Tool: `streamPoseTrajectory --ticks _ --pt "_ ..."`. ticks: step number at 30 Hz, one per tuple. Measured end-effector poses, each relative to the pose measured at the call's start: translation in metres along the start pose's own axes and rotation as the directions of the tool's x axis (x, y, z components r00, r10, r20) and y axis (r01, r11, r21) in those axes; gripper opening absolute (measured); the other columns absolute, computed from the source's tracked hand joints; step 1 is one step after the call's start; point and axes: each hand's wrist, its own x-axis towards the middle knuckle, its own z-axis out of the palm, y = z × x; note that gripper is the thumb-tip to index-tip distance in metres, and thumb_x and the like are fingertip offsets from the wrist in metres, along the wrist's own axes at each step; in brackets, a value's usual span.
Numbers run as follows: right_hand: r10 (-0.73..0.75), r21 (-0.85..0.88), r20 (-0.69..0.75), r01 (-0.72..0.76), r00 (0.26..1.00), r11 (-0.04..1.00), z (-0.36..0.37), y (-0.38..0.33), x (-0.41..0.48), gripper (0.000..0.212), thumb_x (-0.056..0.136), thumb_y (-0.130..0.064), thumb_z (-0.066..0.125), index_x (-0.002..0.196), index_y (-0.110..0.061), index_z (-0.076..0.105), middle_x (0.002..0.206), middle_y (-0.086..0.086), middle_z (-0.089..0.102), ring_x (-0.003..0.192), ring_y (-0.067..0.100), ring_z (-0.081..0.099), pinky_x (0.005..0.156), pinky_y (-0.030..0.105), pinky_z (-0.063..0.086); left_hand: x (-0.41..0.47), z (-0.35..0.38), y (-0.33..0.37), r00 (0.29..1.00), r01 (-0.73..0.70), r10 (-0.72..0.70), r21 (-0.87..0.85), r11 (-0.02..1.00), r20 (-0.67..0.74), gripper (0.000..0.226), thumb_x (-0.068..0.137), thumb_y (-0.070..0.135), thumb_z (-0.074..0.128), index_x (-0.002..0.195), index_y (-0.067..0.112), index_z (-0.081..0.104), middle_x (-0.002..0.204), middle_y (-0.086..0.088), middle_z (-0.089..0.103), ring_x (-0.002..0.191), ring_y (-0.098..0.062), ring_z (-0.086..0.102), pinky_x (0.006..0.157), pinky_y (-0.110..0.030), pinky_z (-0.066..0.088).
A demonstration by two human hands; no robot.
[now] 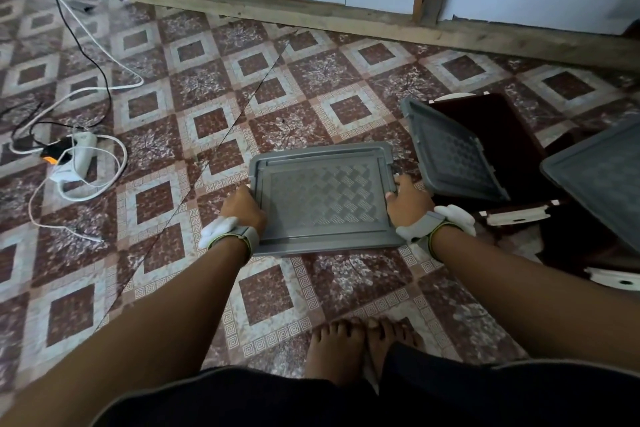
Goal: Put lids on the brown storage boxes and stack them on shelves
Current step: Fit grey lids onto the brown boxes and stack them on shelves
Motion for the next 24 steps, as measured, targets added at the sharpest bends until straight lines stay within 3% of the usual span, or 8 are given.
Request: streamPoseTrajectory --ticks 5,10,15,18,24 --pt "0.055 0.062 0.061 -0.059 0.997 0.996 -0.007 -0.002 0.005 0.047 0.098 -0.014 0.041 0.143 -0.004 0.035 0.129 0.028 0.053 0.118 0.043 0.053 0.096 0.043 0.043 0.001 0.002 -0.005 0.999 -0.044 0.044 0.004 0.999 0.0 0.026 0.091 0.018 0.052 0.107 0.003 0.066 0.105 -0.021 0.068 0.092 -0.039 0.064 0.069 -0.035 0.043" --pt "0.068 0.091 0.045 -0.072 0.997 0.993 -0.008 0.001 0.003 0.043 0.097 -0.015 0.043 0.139 -0.003 0.041 0.127 0.026 0.055 0.117 0.041 0.054 0.095 0.041 0.044 0.002 -0.002 -0.001 0.998 -0.05 0.048 0.046 0.998 0.045 0.024 0.094 0.015 0.05 0.109 0.003 0.064 0.105 -0.02 0.068 0.092 -0.038 0.063 0.069 -0.035 0.04" --pt "0.085 0.084 -0.059 -0.08 0.995 0.993 0.0 -0.001 0.002 0.039 0.096 -0.013 0.048 0.135 -0.011 0.046 0.127 0.026 0.055 0.118 0.041 0.051 0.097 0.045 0.043 0.002 0.0 -0.004 1.0 -0.024 0.023 0.019 1.0 0.015 0.025 0.09 0.021 0.052 0.103 0.006 0.067 0.096 -0.017 0.07 0.076 -0.032 0.059 0.064 -0.035 0.044" --pt "0.086 0.103 -0.092 -0.077 0.992 0.992 0.001 -0.001 0.003 0.038 0.096 -0.012 0.048 0.134 -0.013 0.048 0.125 0.025 0.056 0.116 0.04 0.052 0.097 0.045 0.043 0.001 0.0 -0.002 0.999 -0.044 0.044 0.021 0.999 -0.01 0.029 0.091 0.03 0.056 0.103 0.006 0.067 0.095 -0.016 0.071 0.082 -0.035 0.065 0.067 -0.035 0.049" --pt "0.013 0.094 -0.05 -0.009 0.999 0.996 -0.001 -0.001 -0.006 0.035 0.099 -0.019 0.047 0.133 -0.013 0.046 0.111 0.024 0.063 0.102 0.04 0.059 0.082 0.038 0.045 0.002 -0.002 -0.004 1.0 0.004 -0.003 0.053 0.999 -0.025 0.024 0.093 0.015 0.05 0.108 0.002 0.064 0.102 -0.022 0.068 0.091 -0.04 0.064 0.066 -0.037 0.044"
